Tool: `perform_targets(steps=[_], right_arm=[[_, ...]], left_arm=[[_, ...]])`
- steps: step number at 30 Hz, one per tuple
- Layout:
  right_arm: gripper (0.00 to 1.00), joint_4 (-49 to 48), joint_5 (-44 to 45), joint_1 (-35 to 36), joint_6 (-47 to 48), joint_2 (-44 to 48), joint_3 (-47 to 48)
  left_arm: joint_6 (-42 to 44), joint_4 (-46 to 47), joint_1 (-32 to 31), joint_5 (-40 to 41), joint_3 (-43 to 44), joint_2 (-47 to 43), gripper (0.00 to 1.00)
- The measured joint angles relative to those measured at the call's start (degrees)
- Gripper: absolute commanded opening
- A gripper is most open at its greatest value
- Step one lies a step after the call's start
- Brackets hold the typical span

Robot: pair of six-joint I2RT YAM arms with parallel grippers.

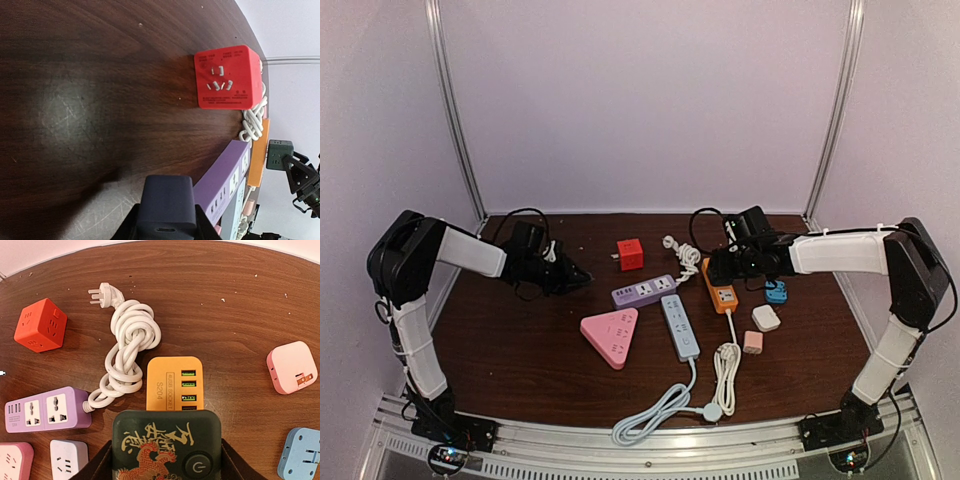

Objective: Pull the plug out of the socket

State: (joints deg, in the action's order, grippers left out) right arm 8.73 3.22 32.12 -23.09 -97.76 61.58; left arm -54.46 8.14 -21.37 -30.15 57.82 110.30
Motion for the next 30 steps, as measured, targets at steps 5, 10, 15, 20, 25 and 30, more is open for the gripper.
perform_targets(steps=[5, 10, 15, 20, 25, 30], right_arm=[[0.38, 0.0, -0.1, 0.0, 0.0, 0.0, 0.0], [0.38, 0.0, -0.2, 0.0, 0.0, 0.0, 0.0], [0.38, 0.0, -0.3, 0.0, 0.0, 0.0, 0.0], [0.38, 0.0, -0.4, 0.0, 0.0, 0.0, 0.0], [0.38, 0.0, -0.4, 0.0, 0.0, 0.0, 0.0], [0.38, 0.1, -0.8, 0.0, 0.2, 0.0, 0.2]], left_arm=[[0.0, -1.1, 0.0, 0.6, -0.1, 0.0, 0.27], [0.2, -1.8, 0.0, 1.0, -0.1, 0.0, 0.32], [0.7, -2.6, 0.0, 1.5, -0.1, 0.0, 0.4], [1.2, -3.2, 0.0, 2.1, -0.1, 0.0, 0.51], [1.8, -4.0, 0.1, 2.9, -0.1, 0.0, 0.6], [2.8, -4.8, 0.1, 3.9, 0.0, -0.7, 0.66]])
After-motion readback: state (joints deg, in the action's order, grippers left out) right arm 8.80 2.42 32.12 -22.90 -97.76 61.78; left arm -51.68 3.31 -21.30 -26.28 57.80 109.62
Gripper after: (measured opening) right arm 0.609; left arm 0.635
